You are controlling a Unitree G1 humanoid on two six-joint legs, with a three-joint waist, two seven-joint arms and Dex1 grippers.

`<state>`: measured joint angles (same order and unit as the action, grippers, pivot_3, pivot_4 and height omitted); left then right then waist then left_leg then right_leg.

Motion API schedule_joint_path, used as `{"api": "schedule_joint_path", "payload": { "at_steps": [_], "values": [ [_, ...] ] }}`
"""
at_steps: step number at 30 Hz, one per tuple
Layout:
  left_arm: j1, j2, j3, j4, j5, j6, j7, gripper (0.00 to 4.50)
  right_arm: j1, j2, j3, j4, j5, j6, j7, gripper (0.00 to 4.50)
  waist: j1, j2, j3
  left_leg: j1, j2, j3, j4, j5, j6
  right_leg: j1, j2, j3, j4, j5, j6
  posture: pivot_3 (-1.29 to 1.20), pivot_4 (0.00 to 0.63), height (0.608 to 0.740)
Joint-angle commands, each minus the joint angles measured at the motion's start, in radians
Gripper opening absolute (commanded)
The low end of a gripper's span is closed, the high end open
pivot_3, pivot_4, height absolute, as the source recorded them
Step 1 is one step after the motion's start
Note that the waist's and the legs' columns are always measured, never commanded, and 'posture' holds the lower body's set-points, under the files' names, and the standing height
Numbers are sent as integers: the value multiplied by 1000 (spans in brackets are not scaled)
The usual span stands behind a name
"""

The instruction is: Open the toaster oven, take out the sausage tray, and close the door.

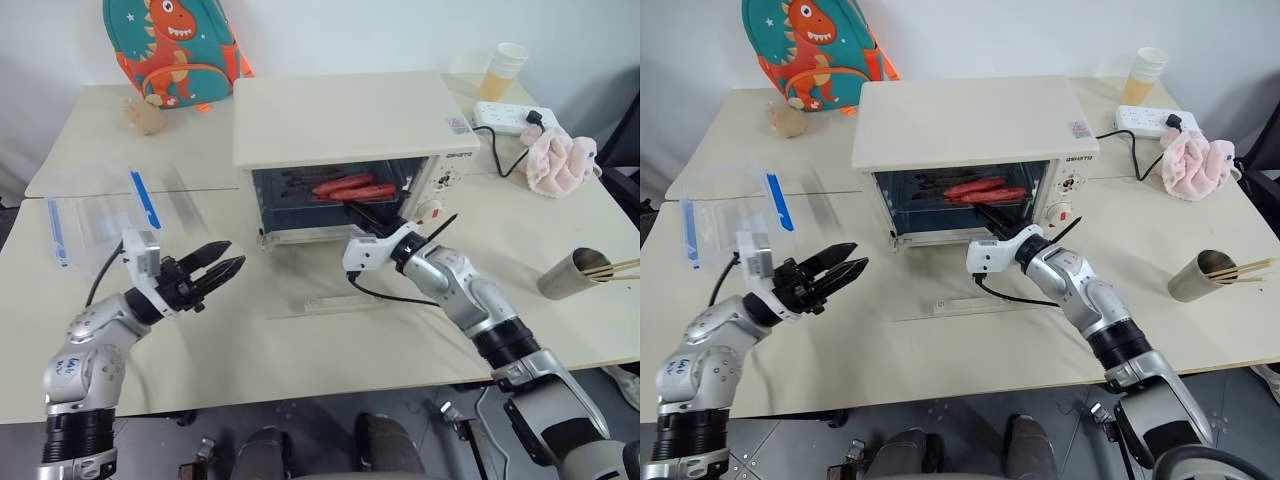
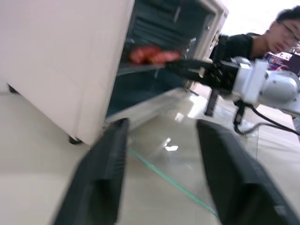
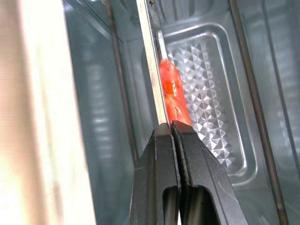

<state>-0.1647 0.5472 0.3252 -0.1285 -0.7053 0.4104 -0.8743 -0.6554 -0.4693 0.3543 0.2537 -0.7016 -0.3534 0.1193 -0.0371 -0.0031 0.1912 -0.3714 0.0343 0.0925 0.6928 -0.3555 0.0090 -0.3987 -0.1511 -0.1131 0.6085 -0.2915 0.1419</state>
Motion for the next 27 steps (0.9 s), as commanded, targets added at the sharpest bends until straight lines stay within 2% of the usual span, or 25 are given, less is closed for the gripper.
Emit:
{"api": "schedule_joint_path", "payload": {
  "at_steps": [1,4,5,12,22,24,27],
  "values": [
    [37,23,28,-56,-36,25,-9,3485,63,-20,-31,-155,43,-10,38,0,1,0,0,0,0,0,0,0,0,0,0,0,0,0,0,0,150,740],
    [51,26,34,-72,-40,25,-10,4356,125,-40,-48,-219,49,-5,58,0,3,0,0,0,0,0,0,0,0,0,0,0,0,0,0,0,150,740],
    [56,28,36,-75,-38,22,-13,4479,150,-50,-55,-242,54,0,69,0,3,0,0,0,0,0,0,0,0,0,0,0,-1,0,0,0,150,740],
    [63,45,52,-62,-42,36,-18,4479,274,-103,-116,-369,70,12,107,0,12,0,0,0,0,0,0,0,0,0,0,0,-1,0,0,0,150,740],
    [44,78,27,-84,-104,207,22,4479,448,-156,-192,-510,82,-15,114,0,35,0,0,0,-1,0,0,0,0,0,0,0,-2,0,0,0,150,740],
    [26,82,16,-84,-143,290,46,4479,459,-158,-198,-515,80,-20,111,0,38,0,0,0,-1,0,0,0,0,0,0,0,-2,0,0,0,150,740],
    [-60,60,2,-54,-311,528,133,4479,473,-159,-202,-514,73,-35,106,0,43,0,0,-1,-1,0,1,0,0,1,0,0,-2,0,0,0,150,740]
  ]
}}
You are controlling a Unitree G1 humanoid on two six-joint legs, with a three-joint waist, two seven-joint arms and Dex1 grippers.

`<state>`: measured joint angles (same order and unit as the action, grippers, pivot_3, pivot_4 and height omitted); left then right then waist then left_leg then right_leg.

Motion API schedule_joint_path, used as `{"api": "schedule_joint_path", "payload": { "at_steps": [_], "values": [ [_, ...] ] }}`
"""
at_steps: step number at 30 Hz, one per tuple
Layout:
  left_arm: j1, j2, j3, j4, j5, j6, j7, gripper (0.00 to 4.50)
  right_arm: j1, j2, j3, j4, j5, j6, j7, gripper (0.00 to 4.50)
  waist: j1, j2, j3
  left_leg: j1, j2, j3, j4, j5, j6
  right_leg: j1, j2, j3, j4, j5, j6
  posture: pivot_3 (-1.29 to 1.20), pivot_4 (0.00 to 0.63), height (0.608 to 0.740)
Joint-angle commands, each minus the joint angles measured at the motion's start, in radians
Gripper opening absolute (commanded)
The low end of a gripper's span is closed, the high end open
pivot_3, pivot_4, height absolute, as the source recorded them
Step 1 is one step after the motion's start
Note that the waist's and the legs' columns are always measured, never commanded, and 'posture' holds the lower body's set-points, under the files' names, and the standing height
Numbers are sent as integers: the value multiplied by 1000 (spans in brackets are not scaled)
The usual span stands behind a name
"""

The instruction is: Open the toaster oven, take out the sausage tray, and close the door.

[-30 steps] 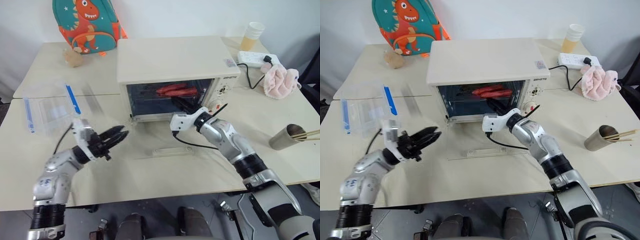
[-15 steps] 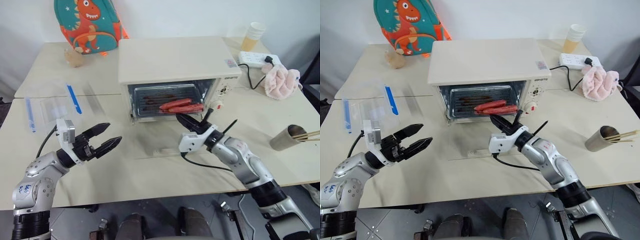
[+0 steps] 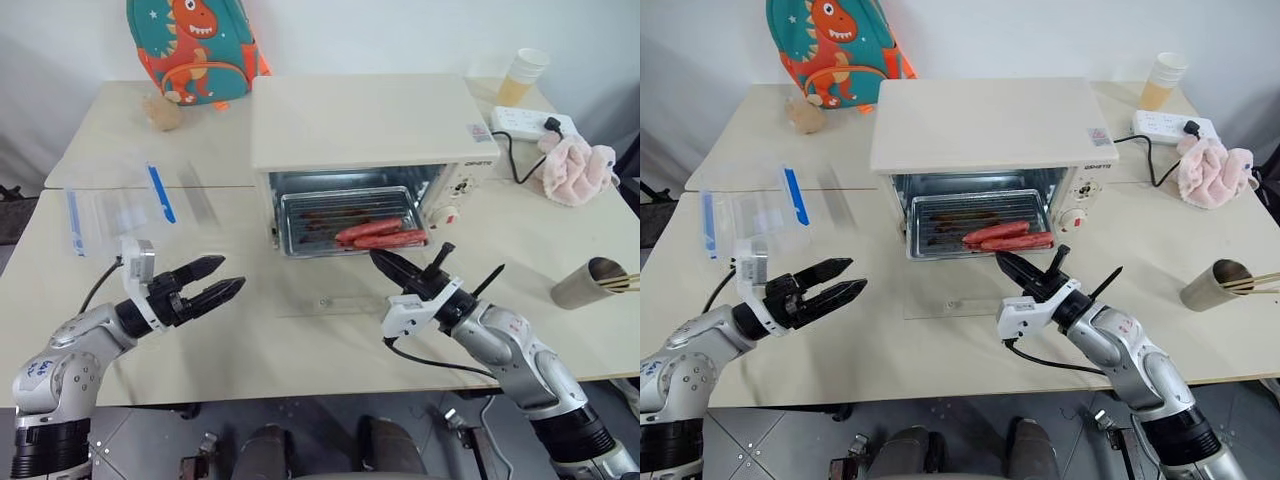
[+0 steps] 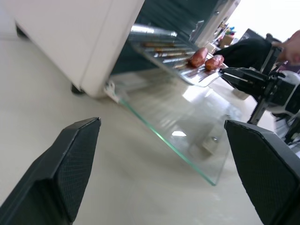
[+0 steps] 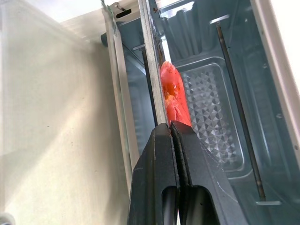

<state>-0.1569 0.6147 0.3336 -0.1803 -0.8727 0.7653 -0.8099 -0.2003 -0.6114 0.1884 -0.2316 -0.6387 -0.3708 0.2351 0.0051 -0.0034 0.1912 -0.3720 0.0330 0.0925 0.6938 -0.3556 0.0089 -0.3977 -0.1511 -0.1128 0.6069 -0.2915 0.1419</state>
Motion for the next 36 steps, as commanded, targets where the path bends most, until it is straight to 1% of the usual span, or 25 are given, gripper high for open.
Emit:
{"api": "schedule_joint_path", "payload": {
  "at_steps": [1,5,7,10,12,15,18,23,28,31,35,36],
  "values": [
    [-107,-24,-13,18,-187,235,99,4479,25,-20,-38,-31,12,-24,-10,0,3,0,0,0,0,0,0,0,0,0,0,0,0,0,0,0,150,740],
    [-212,-70,-39,85,-256,382,191,4479,57,-31,-43,-47,18,-48,-4,0,1,0,0,1,0,-1,0,0,0,1,0,0,0,0,0,0,150,740],
    [-275,-112,-47,137,-287,466,273,4479,72,-36,-47,-46,17,-56,-5,0,0,0,0,1,0,-1,0,0,0,1,0,0,0,0,0,0,150,740],
    [-338,-156,-19,189,-307,514,349,4479,72,-40,-59,-37,11,-61,-8,0,-7,-1,0,1,0,0,1,0,0,1,1,0,1,0,0,0,150,740],
    [-365,-166,7,225,-328,555,394,4479,78,-47,-72,-37,13,-65,-10,0,-9,-1,0,1,0,0,1,0,0,1,1,0,1,0,0,0,150,740],
    [-382,-179,27,256,-349,595,437,4479,90,-56,-84,-37,16,-68,-12,0,-12,-1,0,2,0,0,0,1,-1,1,1,1,1,0,0,0,150,740],
    [-388,-187,-13,271,-308,618,447,4479,93,-55,-91,-37,11,-65,-13,0,-9,-1,0,2,0,0,1,1,-1,1,1,1,1,0,0,0,150,740],
    [-390,-209,-8,281,-304,636,472,4479,87,-53,-92,-27,4,-67,-15,0,-5,-1,0,2,0,0,3,1,-1,3,1,2,1,0,0,0,150,740],
    [-410,-276,47,339,-341,673,556,4479,104,-57,-89,-33,7,-89,-12,0,1,-1,0,2,-1,0,4,1,-1,4,1,2,1,0,0,0,150,740],
    [-393,-307,44,318,-337,686,575,4479,126,-63,-86,-36,9,-102,-5,0,12,-1,-1,2,-1,0,5,1,-1,5,1,2,0,0,0,0,150,740],
    [-363,-300,38,271,-324,655,536,4479,146,-64,-94,-18,14,-107,-5,0,18,-1,-1,2,-1,1,5,1,-1,5,1,2,0,0,0,0,150,740],
    [-331,-263,19,211,-305,607,453,4479,158,-59,-95,-15,54,-97,14,0,16,-1,-1,3,-1,1,5,1,-1,5,1,2,0,0,0,0,150,740]
  ]
}}
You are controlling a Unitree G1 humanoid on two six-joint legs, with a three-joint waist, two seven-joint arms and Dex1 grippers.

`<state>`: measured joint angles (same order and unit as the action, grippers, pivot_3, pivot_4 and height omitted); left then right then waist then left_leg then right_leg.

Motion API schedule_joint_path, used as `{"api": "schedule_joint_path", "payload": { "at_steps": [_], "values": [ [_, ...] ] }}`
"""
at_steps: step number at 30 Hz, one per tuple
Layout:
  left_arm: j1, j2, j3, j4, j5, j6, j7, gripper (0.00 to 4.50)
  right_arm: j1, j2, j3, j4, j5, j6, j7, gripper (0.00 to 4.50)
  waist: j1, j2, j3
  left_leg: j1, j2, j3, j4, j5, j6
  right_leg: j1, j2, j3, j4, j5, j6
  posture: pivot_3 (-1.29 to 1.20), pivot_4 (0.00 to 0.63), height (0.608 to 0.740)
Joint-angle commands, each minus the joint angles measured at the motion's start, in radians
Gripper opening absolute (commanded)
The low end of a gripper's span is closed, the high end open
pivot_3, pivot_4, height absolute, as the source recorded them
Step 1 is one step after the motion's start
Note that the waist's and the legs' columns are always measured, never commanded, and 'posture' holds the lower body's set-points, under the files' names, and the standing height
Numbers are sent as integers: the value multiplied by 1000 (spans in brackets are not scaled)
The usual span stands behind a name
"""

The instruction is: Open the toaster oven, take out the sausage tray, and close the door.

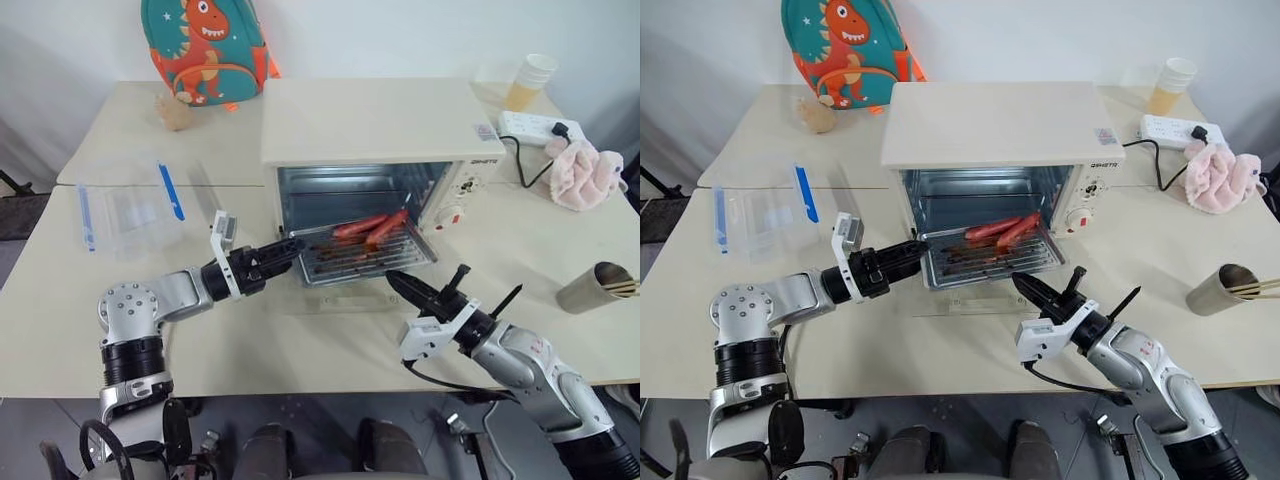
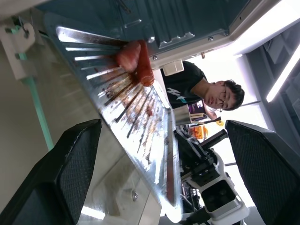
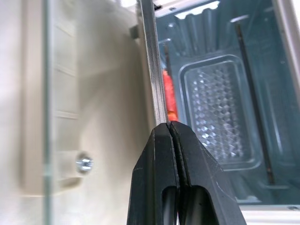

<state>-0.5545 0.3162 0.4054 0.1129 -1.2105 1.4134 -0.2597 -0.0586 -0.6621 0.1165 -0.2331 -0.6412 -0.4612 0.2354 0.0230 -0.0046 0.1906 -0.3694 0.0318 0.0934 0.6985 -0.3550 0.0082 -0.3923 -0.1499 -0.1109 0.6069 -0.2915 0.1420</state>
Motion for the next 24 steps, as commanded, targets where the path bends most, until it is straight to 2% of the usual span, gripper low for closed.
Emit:
{"api": "schedule_joint_path", "payload": {
  "at_steps": [1,5,7,9,11,14,16,19,24],
  "values": [
    [91,64,-68,-127,47,-79,-161,4479,25,-4,-23,-13,86,1,29,0,-4,0,0,0,0,0,0,0,0,0,0,0,0,0,0,0,150,740],
    [173,137,-56,-219,97,-247,-314,4479,54,13,-20,-35,263,22,109,0,-19,0,0,0,1,0,-2,0,-1,-1,1,0,0,0,0,0,150,740],
    [236,212,-108,-274,193,-366,-440,4500,57,8,-11,-42,316,12,145,437,-25,0,0,0,1,0,-1,1,-1,-1,1,0,0,0,-1,0,150,740],
    [357,302,-139,-341,326,-561,-602,4500,56,-9,7,-49,435,4,226,1005,-33,0,0,0,1,1,-1,1,-1,-1,1,1,-1,-1,-1,0,150,740],
    [425,334,-144,-355,390,-686,-679,4500,56,-26,9,-52,519,-1,291,1684,-36,1,0,1,1,1,-5,1,-1,-2,1,3,-3,-1,-2,0,150,740],
    [462,339,-149,-346,448,-796,-722,4500,57,-43,-4,-48,583,-2,347,2708,-26,1,0,0,1,2,-4,1,-1,-3,1,2,-3,-1,-2,0,150,740],
    [501,338,-148,-324,539,-918,-723,4500,72,-76,-18,-47,681,-5,421,3397,-23,1,0,-1,1,1,-2,0,0,-3,1,2,-3,-1,-2,0,150,740],
    [546,329,-119,-294,658,-1094,-695,4500,148,-122,-101,-75,916,122,516,4444,-21,1,0,-1,1,0,-2,0,1,-3,0,2,-4,-1,-2,0,150,740],
    [608,344,-87,-265,741,-1227,-687,4500,224,-161,-261,-58,1132,276,604,4478,-23,1,0,0,2,0,-2,-2,4,-3,-1,3,-4,-1,-2,0,150,740]
  ]
}}
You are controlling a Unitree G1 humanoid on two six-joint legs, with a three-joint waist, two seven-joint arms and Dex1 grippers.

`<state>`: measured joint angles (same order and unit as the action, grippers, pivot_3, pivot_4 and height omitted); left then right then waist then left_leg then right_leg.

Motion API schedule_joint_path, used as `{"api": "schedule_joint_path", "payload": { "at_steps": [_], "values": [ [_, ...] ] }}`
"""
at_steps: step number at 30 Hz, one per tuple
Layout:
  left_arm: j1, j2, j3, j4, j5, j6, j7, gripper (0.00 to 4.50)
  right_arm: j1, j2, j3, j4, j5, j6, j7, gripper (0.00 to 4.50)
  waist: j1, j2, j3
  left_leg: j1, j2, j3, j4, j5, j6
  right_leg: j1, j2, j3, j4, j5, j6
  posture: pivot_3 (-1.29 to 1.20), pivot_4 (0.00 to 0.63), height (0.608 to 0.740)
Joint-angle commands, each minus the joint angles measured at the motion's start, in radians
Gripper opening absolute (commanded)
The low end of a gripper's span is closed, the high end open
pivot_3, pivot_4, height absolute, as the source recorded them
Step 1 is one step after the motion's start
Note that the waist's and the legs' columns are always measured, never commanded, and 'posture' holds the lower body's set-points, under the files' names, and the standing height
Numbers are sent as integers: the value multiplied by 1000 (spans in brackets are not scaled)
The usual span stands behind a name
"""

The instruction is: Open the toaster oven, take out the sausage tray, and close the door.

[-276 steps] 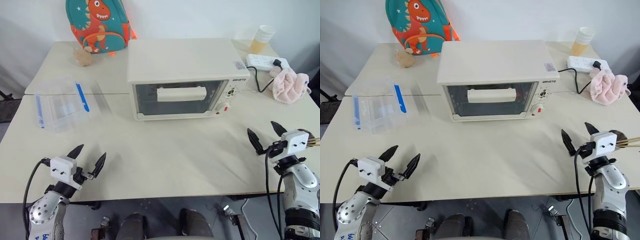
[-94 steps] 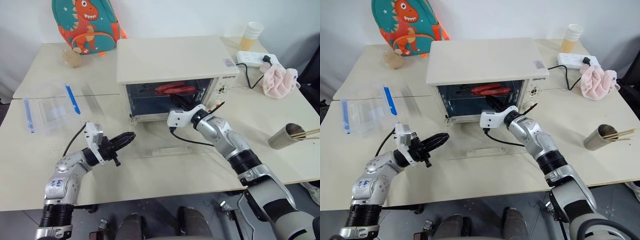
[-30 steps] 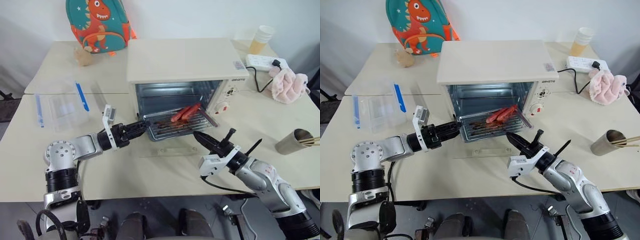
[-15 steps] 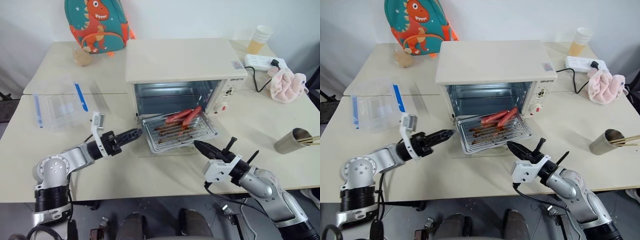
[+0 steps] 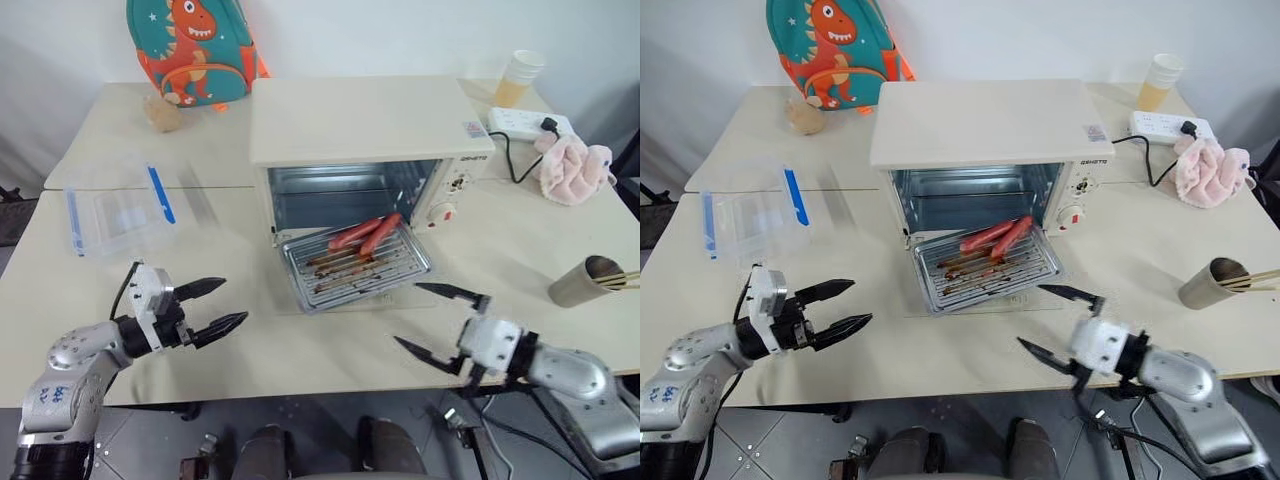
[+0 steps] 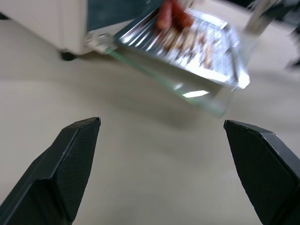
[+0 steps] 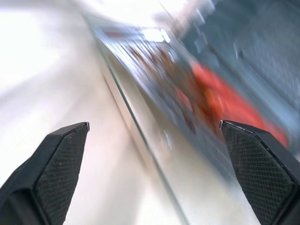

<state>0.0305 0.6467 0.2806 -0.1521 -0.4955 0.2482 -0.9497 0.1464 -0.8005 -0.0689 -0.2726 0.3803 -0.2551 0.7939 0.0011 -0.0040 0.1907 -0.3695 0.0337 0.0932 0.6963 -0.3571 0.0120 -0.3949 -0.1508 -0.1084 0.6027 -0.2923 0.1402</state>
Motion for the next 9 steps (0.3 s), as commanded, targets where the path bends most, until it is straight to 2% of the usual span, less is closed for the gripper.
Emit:
{"api": "schedule_joint_path", "payload": {
  "at_steps": [1,5,9],
  "values": [
    [31,8,59,10,20,-64,17,4500,38,-19,-141,21,177,109,63,4478,-1,0,0,0,0,0,0,0,0,0,0,0,0,0,0,0,150,740],
    [51,-24,115,19,27,-90,96,4500,67,-44,-318,166,302,198,172,4478,3,0,0,0,2,0,0,-1,2,0,-1,0,0,0,0,0,150,740],
    [55,-36,125,12,33,-110,125,4500,26,-9,-364,216,265,168,181,4478,1,0,0,1,3,2,0,-2,3,0,-1,1,0,0,1,0,150,740]
  ]
}}
